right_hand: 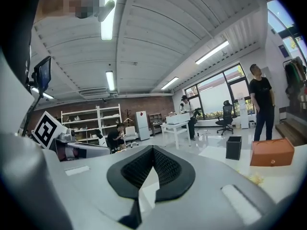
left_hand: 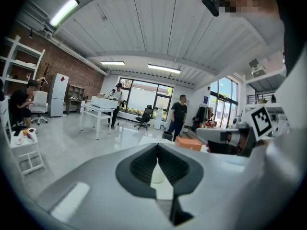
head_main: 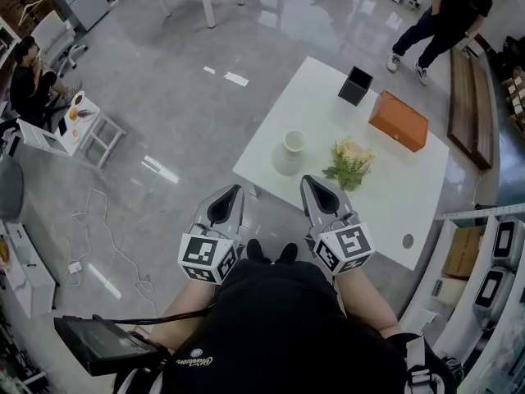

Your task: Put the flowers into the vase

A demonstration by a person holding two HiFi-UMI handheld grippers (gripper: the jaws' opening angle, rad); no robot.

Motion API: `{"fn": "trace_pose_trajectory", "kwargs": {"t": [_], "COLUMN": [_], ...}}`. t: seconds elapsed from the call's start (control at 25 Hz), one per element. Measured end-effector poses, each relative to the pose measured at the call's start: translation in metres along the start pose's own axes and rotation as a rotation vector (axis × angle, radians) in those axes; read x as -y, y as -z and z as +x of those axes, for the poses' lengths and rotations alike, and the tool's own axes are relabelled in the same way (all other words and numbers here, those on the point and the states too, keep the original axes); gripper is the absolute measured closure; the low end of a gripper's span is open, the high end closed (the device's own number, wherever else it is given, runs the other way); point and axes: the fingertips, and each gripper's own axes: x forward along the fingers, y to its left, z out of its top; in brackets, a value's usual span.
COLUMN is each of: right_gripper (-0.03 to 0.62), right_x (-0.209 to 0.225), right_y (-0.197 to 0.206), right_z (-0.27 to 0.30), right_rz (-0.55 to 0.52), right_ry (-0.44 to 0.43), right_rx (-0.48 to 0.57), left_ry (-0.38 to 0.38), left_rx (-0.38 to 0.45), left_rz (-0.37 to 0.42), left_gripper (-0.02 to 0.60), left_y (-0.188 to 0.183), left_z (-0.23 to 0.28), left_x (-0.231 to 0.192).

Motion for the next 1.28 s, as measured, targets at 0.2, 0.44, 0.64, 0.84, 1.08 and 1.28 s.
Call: {"fn": "trace_pose_trajectory", "kwargs": {"t": [0.2, 0.44, 0.64, 0.84, 1.08, 1.28], "right_gripper": [0.594, 0.594, 0.594, 0.592, 0.465, 0.420], "right_x": [0.031, 0.082, 0.111, 0.149, 0.182, 0.203], "right_y": [0.010, 0.031, 0.063, 0.148, 0.241, 0.258], "right_z": [-0.021, -0.053, -0.065, -0.067, -0.056, -0.043], "right_rz": [0.021, 0.059, 0.109, 0.231, 0.405, 0.523], "right_ry": [0.086, 0.230, 0.321, 0.417, 0.406, 0.380], "right_rx": [-0.024, -0.071, -0.152, -0.419, -0.783, -0.879], "left_ry": [0.073, 0.158, 0.220, 0.243, 0.237, 0.233], "left_rx": [-0.032, -0.091, -0.133, -0.162, -0.173, -0.177], "left_rz": [0.019, 0.031, 0.021, 0.022, 0.016, 0.005], "left_gripper": [0.575, 0.575, 0.574, 0.575, 0.575, 0.574], "left_y": [0.004, 0.018, 0.030, 0.038, 0.043, 0.045], "left_z": [0.023, 0.054, 0.071, 0.076, 0.079, 0.079], "left_x": [0.027, 0.057, 0.078, 0.085, 0.078, 0.070]}}
